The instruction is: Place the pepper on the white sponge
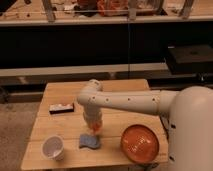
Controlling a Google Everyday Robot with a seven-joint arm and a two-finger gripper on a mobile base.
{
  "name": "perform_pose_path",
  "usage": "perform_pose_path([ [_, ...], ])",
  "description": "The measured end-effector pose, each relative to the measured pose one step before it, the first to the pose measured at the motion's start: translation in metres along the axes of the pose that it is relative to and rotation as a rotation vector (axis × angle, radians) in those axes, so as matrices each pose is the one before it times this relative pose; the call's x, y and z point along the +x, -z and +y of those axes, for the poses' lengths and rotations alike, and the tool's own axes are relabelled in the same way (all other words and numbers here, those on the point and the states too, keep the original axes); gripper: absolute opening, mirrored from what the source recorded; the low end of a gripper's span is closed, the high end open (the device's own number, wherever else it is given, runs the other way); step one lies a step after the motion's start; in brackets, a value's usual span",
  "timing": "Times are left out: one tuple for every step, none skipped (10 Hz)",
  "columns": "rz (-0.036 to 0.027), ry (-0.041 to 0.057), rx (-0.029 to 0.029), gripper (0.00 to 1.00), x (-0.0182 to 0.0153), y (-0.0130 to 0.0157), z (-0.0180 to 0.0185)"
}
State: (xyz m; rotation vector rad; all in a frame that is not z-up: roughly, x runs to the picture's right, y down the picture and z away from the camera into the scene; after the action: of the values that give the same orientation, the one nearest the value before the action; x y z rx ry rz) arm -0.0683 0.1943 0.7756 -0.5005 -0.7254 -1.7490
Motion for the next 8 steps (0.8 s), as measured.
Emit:
perform_pose_path([
  [-0.00086, 0.00873, 0.00147, 0.00, -0.00242, 0.00075, -0.00218],
  [-0.00112, 0.01114, 0.00247, 0.00, -0.00322, 0.00077, -0.00223],
  [-0.00058, 0.00758, 0.00314, 0.00, -0.00229, 0.00057, -0.00213],
  [-0.00163, 0.00982, 0.00303, 0.00, -0.00378, 0.00081, -0.00205],
  [0.00062, 0.00768, 0.00283, 0.00, -0.00190, 0.00060, -0.00239],
  [0.00025, 0.00641, 0.00149, 0.00, -0.00210, 0.00018, -0.00154],
  [-0.00159, 0.00884, 0.00073, 0.00, -0.00372, -0.00024, -0.00241],
  [-0.00014, 0.00759, 0.00306, 0.00, -0.00264, -0.00083, -0.00268],
])
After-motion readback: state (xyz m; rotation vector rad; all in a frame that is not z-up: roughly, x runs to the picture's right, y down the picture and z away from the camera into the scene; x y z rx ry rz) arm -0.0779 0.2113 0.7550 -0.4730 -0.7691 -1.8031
